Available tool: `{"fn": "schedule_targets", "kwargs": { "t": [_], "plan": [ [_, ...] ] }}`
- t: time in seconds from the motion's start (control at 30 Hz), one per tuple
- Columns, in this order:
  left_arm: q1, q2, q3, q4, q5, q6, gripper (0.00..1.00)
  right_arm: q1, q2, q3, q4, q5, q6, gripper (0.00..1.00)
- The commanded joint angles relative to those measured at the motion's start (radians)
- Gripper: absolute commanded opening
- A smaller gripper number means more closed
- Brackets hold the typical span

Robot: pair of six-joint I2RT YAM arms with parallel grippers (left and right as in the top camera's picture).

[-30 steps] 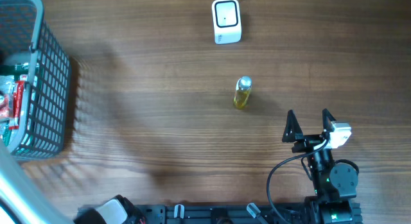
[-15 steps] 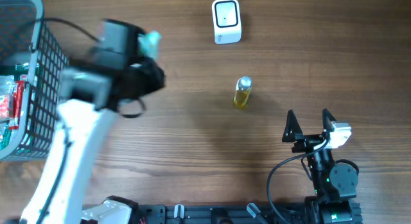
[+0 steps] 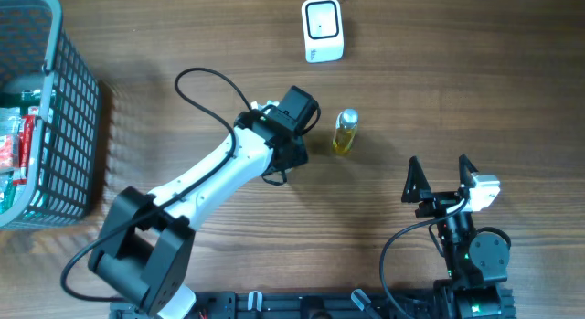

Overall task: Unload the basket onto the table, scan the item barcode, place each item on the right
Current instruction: 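Place the wipes pack upright on the table left of the bottle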

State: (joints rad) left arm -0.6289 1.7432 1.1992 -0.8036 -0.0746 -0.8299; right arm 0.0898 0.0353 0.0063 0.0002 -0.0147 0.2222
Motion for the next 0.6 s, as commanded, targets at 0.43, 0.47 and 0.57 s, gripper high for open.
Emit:
{"fn": "schedule_targets", "kwargs": {
  "t": [0.43,0.47,0.57],
  "plan": [
    [-0.003,-0.132,0.050,-0.040,-0.015,0.041,1.00,-0.004,-0.004,0.000,0.005,0.006,-0.010,1.00],
    [-0.003,-0.154,0.061,-0.060,-0.056,0.041,1.00,-0.004,-0.004,0.000,0.005,0.006,-0.010,1.00],
    [0.006,-0.214,0.094,-0.093,-0.168,0.116,1.00,-0.004,-0.004,0.000,0.005,0.006,-0.010,1.00]
  ]
}}
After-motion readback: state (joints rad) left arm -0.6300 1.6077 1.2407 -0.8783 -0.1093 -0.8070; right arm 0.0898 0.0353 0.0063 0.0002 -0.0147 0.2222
